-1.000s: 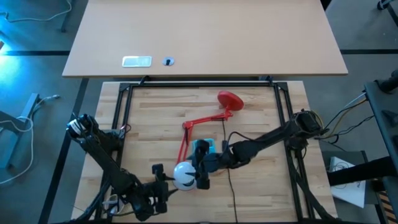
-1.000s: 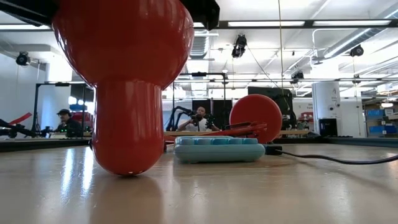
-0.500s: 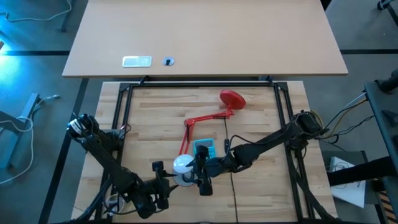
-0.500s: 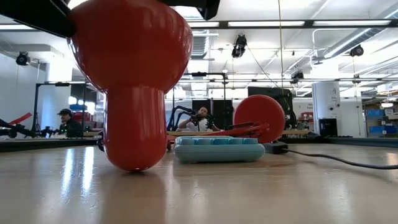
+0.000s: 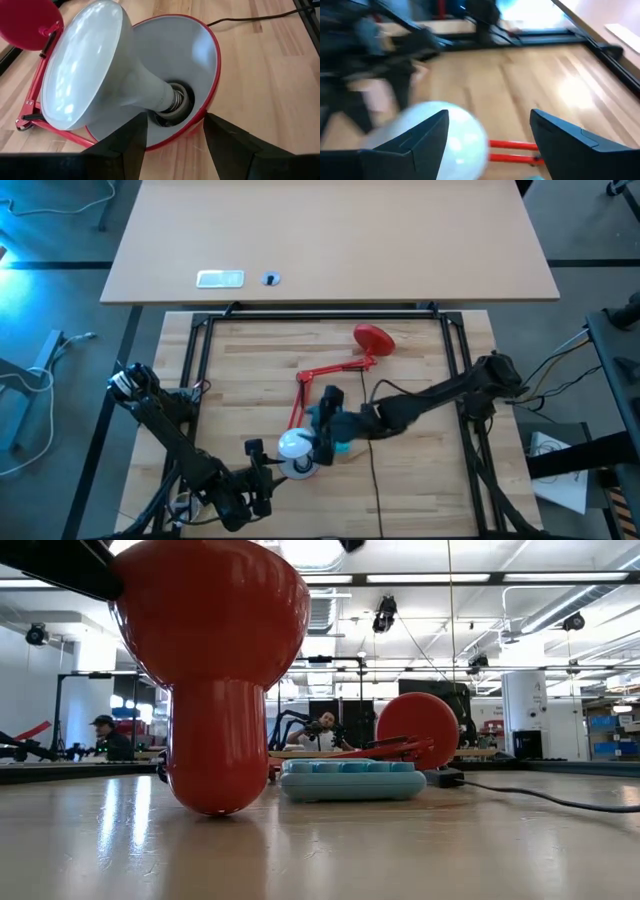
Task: Screw lightbulb
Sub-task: Insert the lightbulb into the orange desk lamp
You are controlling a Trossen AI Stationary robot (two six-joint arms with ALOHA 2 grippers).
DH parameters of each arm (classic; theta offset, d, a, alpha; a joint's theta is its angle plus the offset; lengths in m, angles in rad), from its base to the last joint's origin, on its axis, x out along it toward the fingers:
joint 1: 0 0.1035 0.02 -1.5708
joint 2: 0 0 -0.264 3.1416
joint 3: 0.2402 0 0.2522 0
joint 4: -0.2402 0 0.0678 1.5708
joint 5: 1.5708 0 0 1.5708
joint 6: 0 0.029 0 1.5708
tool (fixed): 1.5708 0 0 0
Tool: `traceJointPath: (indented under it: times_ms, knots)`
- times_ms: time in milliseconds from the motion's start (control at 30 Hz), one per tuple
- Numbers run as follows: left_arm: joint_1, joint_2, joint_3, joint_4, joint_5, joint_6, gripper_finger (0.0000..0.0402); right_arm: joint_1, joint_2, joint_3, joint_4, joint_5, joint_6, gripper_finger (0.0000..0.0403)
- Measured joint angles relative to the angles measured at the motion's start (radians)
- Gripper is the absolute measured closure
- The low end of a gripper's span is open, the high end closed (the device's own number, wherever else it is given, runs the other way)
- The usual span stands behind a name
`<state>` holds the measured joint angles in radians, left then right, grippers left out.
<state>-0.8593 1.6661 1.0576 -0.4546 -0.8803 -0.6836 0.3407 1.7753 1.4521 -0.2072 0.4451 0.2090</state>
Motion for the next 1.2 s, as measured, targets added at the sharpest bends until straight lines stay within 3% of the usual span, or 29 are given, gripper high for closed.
traceJointPath:
  times_ms: [233,600,900,1200]
  knots:
    - [0.0,0.0,0.0,-0.003,0.0,0.008,0.0218,-0.035,0.08,0.0,0.024,-0.081,0.034,0.0136]
    - [0.007,0.0,0.0,-0.015,-0.004,0.009,0.0218,0.037,0.083,0.001,0.075,-0.182,0.019,0.0134]
    - [0.008,0.001,0.0,-0.014,-0.011,0.009,0.0218,0.038,0.085,0.001,0.057,-0.081,0.093,0.0145]
    - [0.008,0.0,0.0,-0.013,-0.003,0.009,0.0218,0.032,0.08,0.003,-0.034,-0.056,0.148,0.0143]
